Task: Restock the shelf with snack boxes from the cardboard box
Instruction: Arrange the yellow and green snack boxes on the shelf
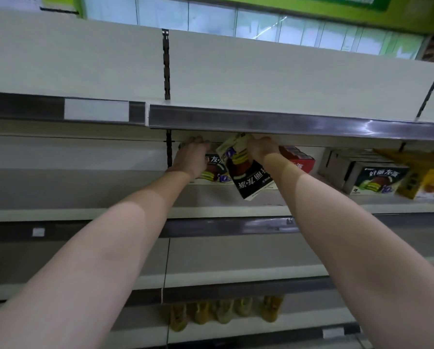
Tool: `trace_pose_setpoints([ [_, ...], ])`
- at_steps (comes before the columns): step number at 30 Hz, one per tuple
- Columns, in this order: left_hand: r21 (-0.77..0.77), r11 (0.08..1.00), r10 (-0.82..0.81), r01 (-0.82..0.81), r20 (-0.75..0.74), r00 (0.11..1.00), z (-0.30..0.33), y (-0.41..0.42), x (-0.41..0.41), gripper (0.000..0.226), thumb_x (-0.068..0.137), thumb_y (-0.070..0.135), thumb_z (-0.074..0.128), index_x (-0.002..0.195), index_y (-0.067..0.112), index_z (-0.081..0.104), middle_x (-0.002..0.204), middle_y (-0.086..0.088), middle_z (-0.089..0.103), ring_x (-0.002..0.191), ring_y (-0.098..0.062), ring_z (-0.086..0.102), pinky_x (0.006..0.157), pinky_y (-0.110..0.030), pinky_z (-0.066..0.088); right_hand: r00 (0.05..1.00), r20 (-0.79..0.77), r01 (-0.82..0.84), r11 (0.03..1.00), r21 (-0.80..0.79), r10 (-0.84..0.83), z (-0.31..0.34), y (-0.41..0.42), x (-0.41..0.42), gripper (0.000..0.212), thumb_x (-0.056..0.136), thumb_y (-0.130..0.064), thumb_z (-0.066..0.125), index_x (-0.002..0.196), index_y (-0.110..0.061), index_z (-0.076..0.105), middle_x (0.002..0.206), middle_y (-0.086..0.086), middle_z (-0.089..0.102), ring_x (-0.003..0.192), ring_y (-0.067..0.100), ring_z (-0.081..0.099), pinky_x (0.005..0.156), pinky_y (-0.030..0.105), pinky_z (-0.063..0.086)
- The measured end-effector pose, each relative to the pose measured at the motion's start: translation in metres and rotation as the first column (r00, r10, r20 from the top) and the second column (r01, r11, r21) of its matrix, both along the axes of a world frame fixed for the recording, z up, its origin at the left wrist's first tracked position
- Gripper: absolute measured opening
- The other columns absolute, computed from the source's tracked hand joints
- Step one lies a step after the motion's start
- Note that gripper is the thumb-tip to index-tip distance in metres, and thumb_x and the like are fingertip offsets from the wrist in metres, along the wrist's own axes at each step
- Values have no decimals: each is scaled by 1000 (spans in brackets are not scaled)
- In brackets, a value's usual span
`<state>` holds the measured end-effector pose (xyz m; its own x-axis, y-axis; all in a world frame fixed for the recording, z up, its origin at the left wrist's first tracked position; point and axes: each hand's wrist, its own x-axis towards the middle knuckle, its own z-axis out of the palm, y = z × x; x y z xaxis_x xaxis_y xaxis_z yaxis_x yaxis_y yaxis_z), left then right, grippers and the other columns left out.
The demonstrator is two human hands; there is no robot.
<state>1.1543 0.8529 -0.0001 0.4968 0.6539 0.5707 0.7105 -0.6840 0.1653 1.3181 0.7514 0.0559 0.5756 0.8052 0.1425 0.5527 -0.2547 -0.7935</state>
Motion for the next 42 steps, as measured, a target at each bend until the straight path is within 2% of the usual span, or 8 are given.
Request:
trace_pose_setpoints([
  [6, -283, 937, -149, 204, 205, 967, 12, -3, -27, 48, 80, 28, 68, 127, 24, 61, 124, -4, 63, 112, -22, 58, 91, -31, 51, 979, 121, -152, 981, -118, 166, -7, 9, -26, 30, 73, -9, 64, 102, -2, 65, 107, 17, 67, 103, 33, 62, 71, 32, 49],
  [9, -436, 864, -154, 250, 244, 958, 21, -1, -40, 60, 74, 10, 75, 130, 21, 58, 126, -2, 63, 113, -18, 60, 95, -32, 51, 951, 195, -217, 967, -130, 240, -8, 9, -42, 34, 67, -2, 68, 99, -8, 67, 106, 9, 65, 106, 29, 58, 78, 31, 51],
  [13, -518, 820, -158, 242, 200, 967, 29, 3, -61, 38, 75, 5, 79, 107, 16, 63, 112, -3, 66, 104, -20, 62, 84, -28, 51, 869, 287, -332, 906, -262, 402, -4, 14, -46, 18, 70, -3, 73, 79, -15, 63, 88, 2, 62, 87, 24, 60, 59, 25, 43],
  [20, -672, 692, -154, 263, 219, 964, 31, 1, -86, 41, 80, 3, 77, 113, 19, 59, 108, -9, 68, 88, -26, 69, 75, -38, 58, 899, 151, -362, 891, -275, 412, 10, 13, -38, 8, 86, -21, 58, 83, -13, 57, 73, 3, 55, 63, 18, 48, 60, 26, 36],
  [26, -818, 464, -39, 340, 365, 930, 26, 3, -96, 50, 89, -10, 58, 135, 9, 52, 116, -17, 69, 97, -26, 73, 84, -37, 60, 886, 99, -388, 841, -377, 453, 1, 23, -32, 23, 94, -35, 63, 109, -18, 66, 106, 1, 70, 100, 18, 66, 78, 33, 56],
  [32, -801, 485, 3, 350, 402, 916, 28, -1, -97, 25, 91, 6, 62, 115, 0, 68, 113, -12, 66, 84, -18, 71, 63, -24, 56, 799, 136, -445, 729, -520, 586, -18, 31, -47, 27, 87, -27, 75, 110, -15, 67, 94, -2, 68, 93, 13, 67, 80, 32, 60],
  [35, -774, 569, -34, 278, 315, 948, 22, 8, -96, 27, 88, -1, 66, 112, 11, 67, 127, -15, 58, 106, -25, 62, 67, -25, 55, 763, 177, -461, 716, -525, 621, -21, 36, -52, 42, 84, -29, 79, 119, -12, 65, 90, -1, 63, 83, 13, 62, 72, 28, 57],
  [42, -815, 470, -24, 338, 371, 928, 16, 15, -102, 47, 86, -2, 69, 124, 23, 58, 136, -15, 49, 115, -29, 57, 80, -29, 55, 711, 286, -395, 702, -593, 642, -22, 43, -55, 66, 82, -47, 76, 135, -11, 58, 117, 6, 63, 99, 23, 67, 89, 36, 58],
])
